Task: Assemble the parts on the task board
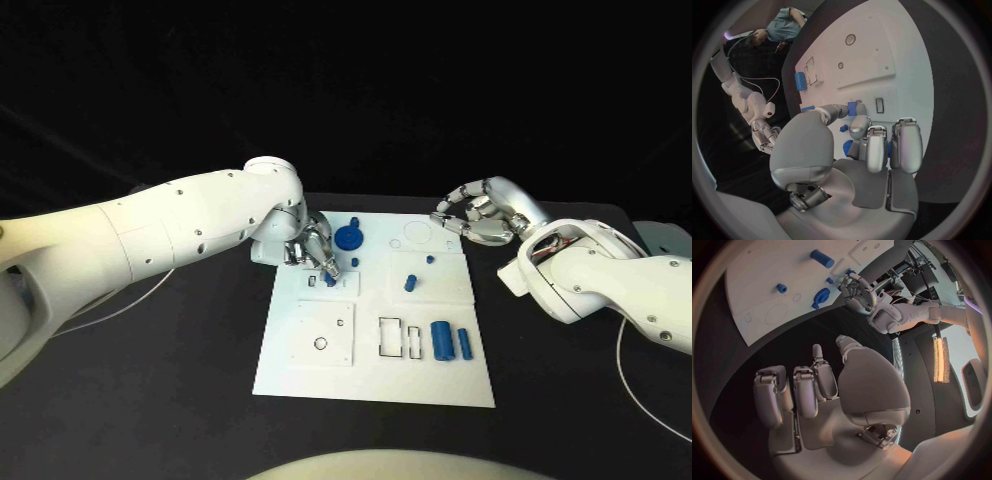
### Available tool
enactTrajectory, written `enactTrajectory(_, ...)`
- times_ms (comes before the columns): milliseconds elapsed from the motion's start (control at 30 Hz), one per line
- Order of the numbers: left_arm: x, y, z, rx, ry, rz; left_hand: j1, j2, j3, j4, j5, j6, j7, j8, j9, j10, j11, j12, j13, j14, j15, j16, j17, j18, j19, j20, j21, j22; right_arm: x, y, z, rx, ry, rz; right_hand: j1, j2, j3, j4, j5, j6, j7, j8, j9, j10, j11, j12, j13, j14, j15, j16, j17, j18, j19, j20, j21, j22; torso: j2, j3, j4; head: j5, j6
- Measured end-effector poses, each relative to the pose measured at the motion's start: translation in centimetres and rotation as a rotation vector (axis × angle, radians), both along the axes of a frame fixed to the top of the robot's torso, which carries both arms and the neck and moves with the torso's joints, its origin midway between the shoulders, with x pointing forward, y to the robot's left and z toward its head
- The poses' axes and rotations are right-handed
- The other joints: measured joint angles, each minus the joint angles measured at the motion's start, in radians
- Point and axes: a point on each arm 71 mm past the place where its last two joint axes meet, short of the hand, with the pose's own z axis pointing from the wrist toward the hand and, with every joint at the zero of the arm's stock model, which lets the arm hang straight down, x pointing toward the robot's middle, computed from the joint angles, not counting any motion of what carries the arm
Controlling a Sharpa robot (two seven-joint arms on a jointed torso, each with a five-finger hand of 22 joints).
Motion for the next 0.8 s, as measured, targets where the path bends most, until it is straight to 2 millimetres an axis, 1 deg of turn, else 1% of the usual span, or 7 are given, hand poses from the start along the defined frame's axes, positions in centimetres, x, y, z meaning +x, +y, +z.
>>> enactTrajectory(200,-0.01,0.13,-0.06,0.003,0.005,-0.001,0.0,0.0,0.0,0.0,0.006,0.001,0.001,0.006,0.001,0.0,0.0,0.0,0.002,0.0,0.0,0.0,0.0,0.0,0.0,0.0,0.0,0.0,0.0,0.0,0.0,0.0,0.0,0.0,0.0,0.0,0.0,0.0,0.0,0.0,0.0,0.0,0.0,0.0,0.0,0.0,0.0,0.0,0.0,0.0,0.0,0.0,0.0,0.0,0.0,0.0,0.0,0.0002,0.0005,0.0,0.0)
enactTrajectory(633,-0.02,0.28,-0.12,0.006,0.009,-0.002,0.0,0.0,-0.003,-0.003,0.006,0.007,0.0,0.006,0.002,0.0,0.0,0.0,0.002,0.0,0.0,0.0,0.0,0.0,0.0,0.0,0.0,0.0,0.0,0.03,0.0,0.0,0.0,0.001,0.0,0.0,0.0,0.0,0.0,0.0,0.0,0.0,0.0,0.0,0.0,0.0,0.0,0.0,0.0,0.0,0.0,0.0,0.0,0.0,0.0,0.0,0.0,-0.0002,0.0006,0.001,0.001)
enactTrajectory(700,-0.02,0.29,-0.12,0.006,0.01,-0.002,-0.004,0.004,-0.003,-0.003,0.009,0.007,0.0,0.006,0.002,0.0,0.0,0.0,0.001,0.0,0.0,0.0,0.0,0.0,0.0,0.0,0.0,0.0,0.0,0.03,0.0,0.0,0.0,0.001,0.0,0.0,0.0,0.0,0.0,0.0,0.0,0.0,0.0,0.0,0.0,0.0,0.0,0.0,0.0,0.0,0.0,0.0,0.0,0.0,0.0,0.0,0.0,-0.0002,0.0006,0.001,0.001)
enactTrajectory(800,-0.02,0.31,-0.13,0.006,0.01,-0.001,-0.004,0.004,-0.003,-0.003,0.012,0.007,0.0,0.006,0.002,0.0,0.0,0.0,0.0,0.0,0.0,0.0,0.0,0.0,0.0,0.0,0.0,0.0,0.0,0.02,0.0,0.0,0.0,0.001,0.0,0.0,0.0,0.0,0.0,0.0,0.0,0.0,0.0,0.0,0.0,0.0,0.0,0.0,0.0,0.0,0.0,0.0,0.0,0.0,0.0,0.0,0.0,-0.0002,0.0008,0.001,0.0)
